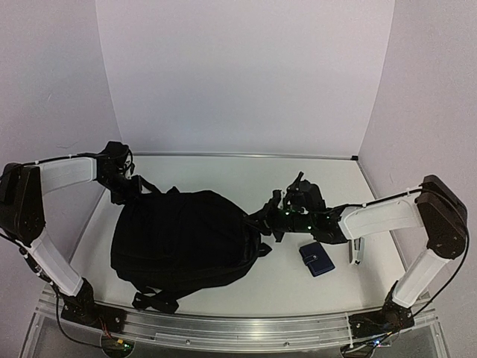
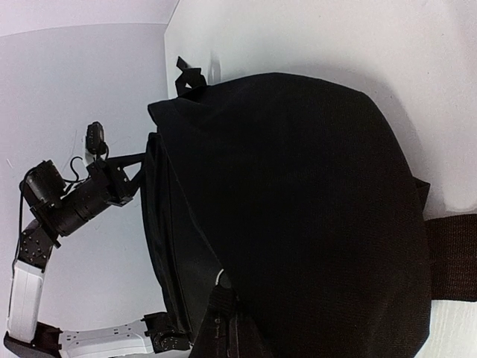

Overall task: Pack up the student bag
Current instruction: Zip the student bag at the center of the board.

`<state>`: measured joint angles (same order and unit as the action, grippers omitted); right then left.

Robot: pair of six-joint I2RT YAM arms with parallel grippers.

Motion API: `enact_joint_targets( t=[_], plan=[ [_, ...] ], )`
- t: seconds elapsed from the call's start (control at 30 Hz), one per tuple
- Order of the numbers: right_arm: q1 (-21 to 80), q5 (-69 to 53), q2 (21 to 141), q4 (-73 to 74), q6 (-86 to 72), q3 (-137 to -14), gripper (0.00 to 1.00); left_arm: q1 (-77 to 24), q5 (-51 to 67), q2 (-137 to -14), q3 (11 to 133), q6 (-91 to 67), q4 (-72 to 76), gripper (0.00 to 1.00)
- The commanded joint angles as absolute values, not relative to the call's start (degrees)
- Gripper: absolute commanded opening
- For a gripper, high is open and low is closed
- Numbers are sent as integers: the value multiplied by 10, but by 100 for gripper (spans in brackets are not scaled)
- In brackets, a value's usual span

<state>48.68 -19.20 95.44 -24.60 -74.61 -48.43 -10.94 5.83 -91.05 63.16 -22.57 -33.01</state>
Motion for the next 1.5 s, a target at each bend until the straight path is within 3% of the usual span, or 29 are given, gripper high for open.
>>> enact_joint_targets(
  t=[0.0, 0.07, 0.13, 0.33, 0.67, 0.87, 1.2, 1.4, 1.47],
  plan=[
    [491, -196, 913, -258, -743, -459, 0, -95, 23, -907, 692, -220, -350, 37],
    [492, -193, 909, -258, -741, -455, 0, -101, 44, -892, 707, -221, -353, 61],
    [492, -191, 908, -259, -738, -456, 0, -123, 45, -875, 720, -231, -353, 69],
    [492, -191, 912, -258, -730, -460, 0, -239, 41, -862, 768, -316, -366, 77],
    [495, -193, 916, -258, -723, -461, 0, -363, 153, -904, 731, -491, -153, 90],
    [498, -187, 916, -259, -718, -461, 0, -397, 207, -978, 744, -544, -66, 89],
    [499, -184, 917, -258, -710, -467, 0, -431, 234, -1050, 762, -573, -61, 88],
    [499, -185, 926, -258, -705, -472, 0, -432, 234, -1088, 787, -561, -73, 64],
    [501, -188, 930, -258, -704, -474, 0, -432, 233, -1098, 797, -556, -78, 49]
  ],
)
